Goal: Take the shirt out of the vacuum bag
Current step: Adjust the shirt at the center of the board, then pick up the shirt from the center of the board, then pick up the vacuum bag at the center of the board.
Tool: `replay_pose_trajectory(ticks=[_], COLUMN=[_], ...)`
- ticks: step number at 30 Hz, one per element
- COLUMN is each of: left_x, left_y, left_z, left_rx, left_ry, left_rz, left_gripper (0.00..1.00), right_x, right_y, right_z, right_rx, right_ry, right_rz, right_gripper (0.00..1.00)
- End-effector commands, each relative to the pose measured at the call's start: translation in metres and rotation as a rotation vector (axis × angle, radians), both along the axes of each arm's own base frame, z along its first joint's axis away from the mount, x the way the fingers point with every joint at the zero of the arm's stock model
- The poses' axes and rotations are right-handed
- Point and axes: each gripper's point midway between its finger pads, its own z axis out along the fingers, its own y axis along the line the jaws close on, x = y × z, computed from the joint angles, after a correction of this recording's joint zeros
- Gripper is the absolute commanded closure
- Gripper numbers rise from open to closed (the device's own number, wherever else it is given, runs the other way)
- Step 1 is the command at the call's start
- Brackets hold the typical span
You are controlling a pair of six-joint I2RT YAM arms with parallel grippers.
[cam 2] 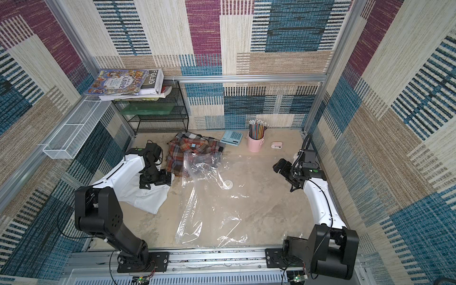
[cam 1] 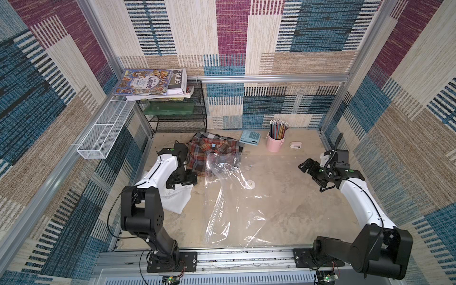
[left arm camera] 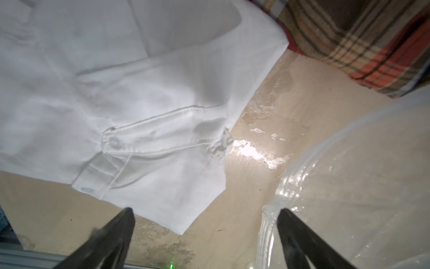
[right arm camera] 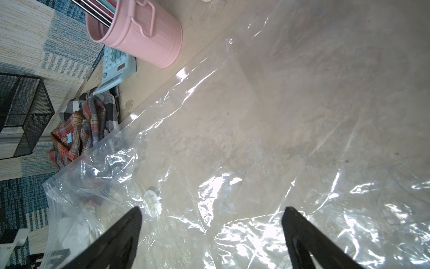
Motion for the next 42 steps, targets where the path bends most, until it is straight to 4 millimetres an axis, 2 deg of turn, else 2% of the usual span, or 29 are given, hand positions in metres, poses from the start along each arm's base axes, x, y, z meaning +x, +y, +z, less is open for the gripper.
replay_pose_trajectory(ticks=[1, 8, 14, 19, 21, 24, 27, 28, 29, 34, 38, 42], left_x=[-0.002, 0.012, 0.008, 0.006, 0.005, 0.003, 0.002, 0.002, 0.002, 0.005, 0.010, 0.016], left_y=[0.013, 0.023, 0.030, 0.033, 0.034, 0.035, 0.033, 0.033, 0.032, 0.021, 0.009, -0.002], left_z=[-0.015, -0.030, -0.052, -0.063, -0.068, -0.076, -0.076, -0.075, -0.075, -0.067, -0.051, -0.035], left_rx=[0.128, 0.250, 0.327, 0.371, 0.381, 0.389, 0.371, 0.372, 0.368, 0.297, 0.224, 0.149], left_ry=[0.073, 0.109, 0.185, 0.195, 0.204, 0.222, 0.219, 0.219, 0.213, 0.177, 0.109, 0.051], left_rz=[-0.049, -0.099, -0.138, -0.155, -0.159, -0.167, -0.177, -0.177, -0.176, -0.171, -0.153, -0.122], left_gripper=[0.03, 0.05, 0.11, 0.16, 0.24, 0.49, 0.75, 0.90, 0.99, 1.00, 1.00, 1.00], right_x=[-0.001, -0.005, -0.004, -0.002, 0.000, 0.004, 0.005, 0.004, 0.002, -0.009, -0.014, -0.015], right_y=[0.003, 0.004, 0.006, 0.009, 0.015, 0.038, 0.080, 0.099, 0.121, 0.224, 0.303, 0.356], right_z=[0.004, 0.004, 0.004, 0.009, 0.014, 0.025, 0.041, 0.045, 0.049, 0.056, 0.069, 0.067], right_rx=[0.006, 0.004, 0.012, 0.030, 0.052, 0.094, 0.109, 0.108, 0.109, 0.092, 0.022, -0.117], right_ry=[-0.009, -0.006, -0.011, -0.028, -0.042, -0.079, -0.108, -0.114, -0.118, -0.095, -0.099, -0.075], right_rz=[0.015, 0.022, 0.028, 0.033, 0.051, 0.129, 0.260, 0.311, 0.367, 0.609, 0.781, 0.896], right_gripper=[0.04, 0.04, 0.04, 0.04, 0.04, 0.04, 0.04, 0.04, 0.04, 0.04, 0.04, 0.04])
